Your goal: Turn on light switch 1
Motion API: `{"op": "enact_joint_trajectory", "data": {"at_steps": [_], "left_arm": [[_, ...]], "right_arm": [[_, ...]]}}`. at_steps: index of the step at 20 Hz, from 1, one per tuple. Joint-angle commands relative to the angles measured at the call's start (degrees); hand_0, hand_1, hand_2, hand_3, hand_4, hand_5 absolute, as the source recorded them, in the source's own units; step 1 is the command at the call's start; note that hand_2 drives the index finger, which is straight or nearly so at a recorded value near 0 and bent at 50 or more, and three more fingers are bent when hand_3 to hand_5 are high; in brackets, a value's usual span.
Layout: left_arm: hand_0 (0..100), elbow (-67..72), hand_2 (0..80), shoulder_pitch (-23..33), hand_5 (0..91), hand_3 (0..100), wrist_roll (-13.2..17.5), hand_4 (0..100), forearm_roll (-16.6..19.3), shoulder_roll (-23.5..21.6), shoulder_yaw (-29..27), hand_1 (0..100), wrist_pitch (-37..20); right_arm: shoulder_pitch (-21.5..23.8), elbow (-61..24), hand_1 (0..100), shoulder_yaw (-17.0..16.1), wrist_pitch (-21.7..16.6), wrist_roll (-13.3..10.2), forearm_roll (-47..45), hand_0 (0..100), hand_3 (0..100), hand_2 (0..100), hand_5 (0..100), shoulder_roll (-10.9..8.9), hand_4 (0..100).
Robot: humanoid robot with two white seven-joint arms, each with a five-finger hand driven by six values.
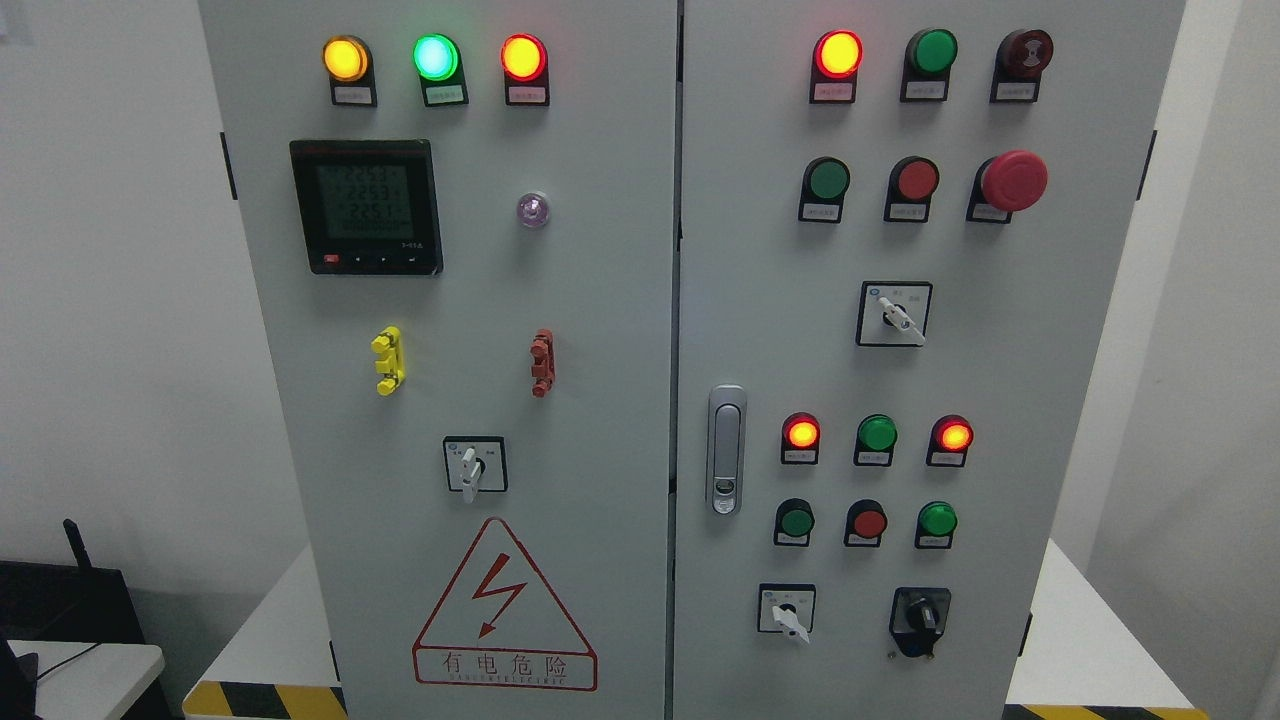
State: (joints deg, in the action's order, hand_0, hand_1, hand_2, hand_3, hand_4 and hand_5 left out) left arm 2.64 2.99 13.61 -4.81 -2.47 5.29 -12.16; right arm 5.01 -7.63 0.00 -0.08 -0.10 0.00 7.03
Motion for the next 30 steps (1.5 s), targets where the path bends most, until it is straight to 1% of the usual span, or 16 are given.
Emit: {"op": "enact_joint_trajectory", "data": {"at_steps": [1,9,13,15,16,17,19,22,23,25,28,30], "left_arm": [[27,0.0,0.0,0.0,0.0,0,-0.07,0,-0.02,0.01,-0.02,0,0.03],[27,-0.09,0.0,0.17,0.0,0,-0.07,0,-0.02,0.36,-0.11,0,-0.06],[27,-2.8,0.0,0.87,0.0,0,-0.51,0,-0.02,0.71,-0.19,0,0.12],[27,-5.43,0.0,1.75,0.0,0,-1.73,0,-0.02,0.62,-0.46,0,0.55],[27,-7.71,0.0,3.06,0.0,0,-2.09,0,-0.02,0.71,-0.2,0,1.51],[27,-10.26,0.0,4.9,0.0,0,-2.35,0,-0.02,0.63,-0.28,0,3.35],[26,-14.75,0.0,6.41,0.0,0,-2.44,0,0.07,0.62,-0.63,0,6.61],[27,-18.71,0.0,7.73,0.0,0,-4.81,0,0.07,0.62,-0.72,0,6.97],[27,-20.37,0.0,7.99,0.0,0,-5.6,0,0.59,0.62,-1.16,0,6.88],[27,-25.46,0.0,10.18,0.0,0,-6.83,0,3.48,0.54,-4.83,0,6.8],[27,-33.99,0.0,14.14,0.0,0,-6.93,1,10.24,0.71,-12.48,0,6.62],[27,-38.12,0.0,16.42,0.0,0,-6.93,3,12.54,0.89,-14.86,0,6.27]], "right_arm": [[0.0,-0.02,39,1.14,0.0,0.01,-1.49,12,0,0,0,0.0,0],[0.0,-0.02,39,1.14,0.0,0.01,-1.49,12,0,0,0,0.0,0],[0.0,-0.02,39,1.14,0.0,0.01,-1.49,12,0,0,0,0.0,0],[0.0,-0.02,39,1.14,0.0,0.01,-1.49,12,0,0,0,0.0,0],[0.0,-0.02,39,1.14,0.0,0.01,-1.49,12,0,0,0,0.0,0],[0.0,-0.02,39,1.14,0.0,0.01,-1.49,12,0,0,0,0.0,0],[0.0,-0.02,39,1.14,0.0,0.01,-1.49,12,0,0,0,0.0,0],[0.0,-0.02,39,1.14,0.0,0.01,-1.49,12,0,0,0,0.0,0],[0.0,-0.02,39,1.14,0.0,0.01,-1.49,12,0,0,0,0.0,0],[0.0,-0.02,39,1.14,0.0,0.01,-1.49,12,0,0,0,0.0,0],[0.0,-0.02,39,1.14,0.0,0.01,-1.49,12,0,0,0,0.0,0],[0.0,-0.02,39,1.14,0.0,0.01,-1.49,12,0,0,0,0.0,0]]}}
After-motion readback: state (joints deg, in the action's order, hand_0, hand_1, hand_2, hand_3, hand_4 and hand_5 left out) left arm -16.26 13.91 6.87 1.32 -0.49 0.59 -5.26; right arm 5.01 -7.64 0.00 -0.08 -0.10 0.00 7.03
